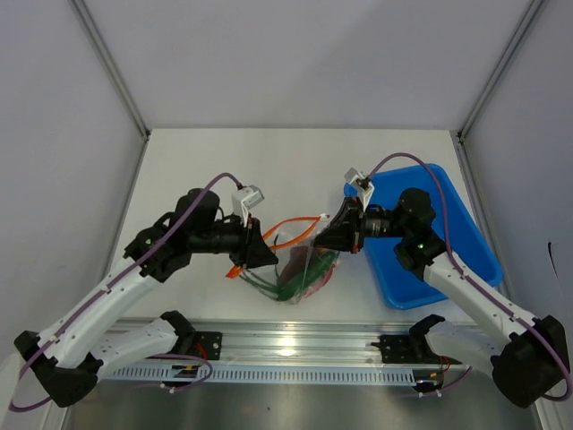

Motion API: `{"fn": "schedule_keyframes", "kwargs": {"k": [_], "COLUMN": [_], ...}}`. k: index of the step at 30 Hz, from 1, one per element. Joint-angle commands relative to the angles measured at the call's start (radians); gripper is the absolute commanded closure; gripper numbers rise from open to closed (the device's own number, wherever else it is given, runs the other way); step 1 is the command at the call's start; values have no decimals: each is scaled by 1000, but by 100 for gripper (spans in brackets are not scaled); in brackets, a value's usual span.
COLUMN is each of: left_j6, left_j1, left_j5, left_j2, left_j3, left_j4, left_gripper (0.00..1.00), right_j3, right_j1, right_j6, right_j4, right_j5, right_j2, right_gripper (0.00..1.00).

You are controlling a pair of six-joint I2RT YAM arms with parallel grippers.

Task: Place the food in the zip-top bag and seal the zipper
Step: Zip the zipper food storage bag at the center of the board.

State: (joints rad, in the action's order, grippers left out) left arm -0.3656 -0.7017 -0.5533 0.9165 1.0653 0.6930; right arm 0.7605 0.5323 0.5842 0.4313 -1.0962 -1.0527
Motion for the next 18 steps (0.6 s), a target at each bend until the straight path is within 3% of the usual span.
{"fn": "schedule_keyframes", "kwargs": {"k": [1,2,5,10,18], "left_j6": [25,31,54,86,149], "left_j1": [8,10,8,8,-44], "left_j5": [185,184,188,145,73], "left_j2": [-7,-11,-41,-38,-1], "left_j3": [-50,-54,-73,-33,25], "left_j4": [2,-13,-78,-137,-219], "left_gripper": [62,47,26,21,25], "right_j3": [-35,-42,-72,-122,-70], "right_j1": [40,52,107,187,273], "right_j6": [-86,-112,-132,-119,-92], "right_j4": [-138,-160,-224,-221,-270], "right_j5": [116,143,255,374,467], "right_j2": [40,42,48,27,-4], "right_gripper": [100,100,100,100,100]}}
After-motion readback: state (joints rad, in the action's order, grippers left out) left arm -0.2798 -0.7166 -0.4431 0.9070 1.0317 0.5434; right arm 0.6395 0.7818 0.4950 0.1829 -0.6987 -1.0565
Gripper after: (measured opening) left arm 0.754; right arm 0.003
